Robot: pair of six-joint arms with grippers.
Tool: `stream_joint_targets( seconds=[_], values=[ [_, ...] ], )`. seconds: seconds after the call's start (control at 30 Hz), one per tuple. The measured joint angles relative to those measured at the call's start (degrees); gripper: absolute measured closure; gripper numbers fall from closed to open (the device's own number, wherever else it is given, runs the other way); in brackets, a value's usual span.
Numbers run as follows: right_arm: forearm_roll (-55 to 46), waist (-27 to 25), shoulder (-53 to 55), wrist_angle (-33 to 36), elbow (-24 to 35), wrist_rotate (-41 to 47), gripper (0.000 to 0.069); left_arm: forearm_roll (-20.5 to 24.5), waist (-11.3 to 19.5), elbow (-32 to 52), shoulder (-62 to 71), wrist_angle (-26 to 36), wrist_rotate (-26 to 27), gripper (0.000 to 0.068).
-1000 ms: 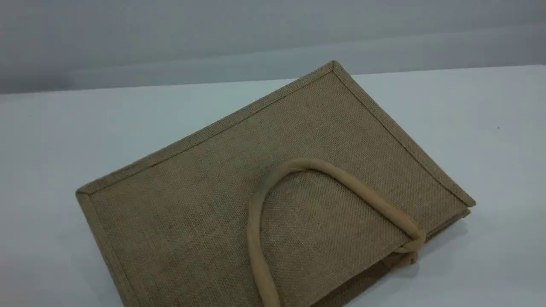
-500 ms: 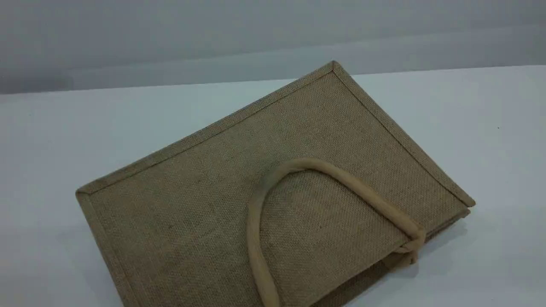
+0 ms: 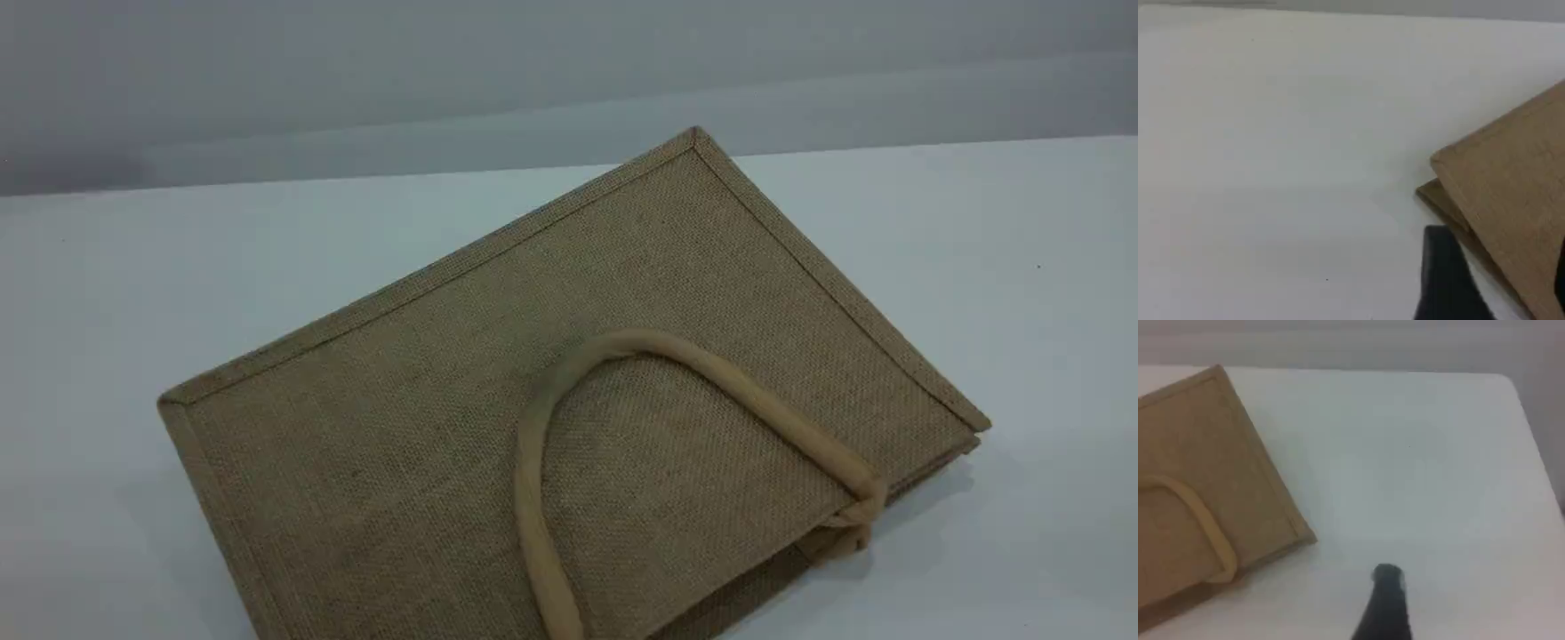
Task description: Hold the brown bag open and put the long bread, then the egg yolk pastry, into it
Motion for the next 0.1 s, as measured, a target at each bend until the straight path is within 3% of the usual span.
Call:
stream_joint_targets(
  seconds=[0.1],
  values=[
    [0.0,0.0,0.0,0.0,0.0,0.1,0.0142,0.0,0.0,0.0,0.0,0.0,0.0,0.0326]
  ],
)
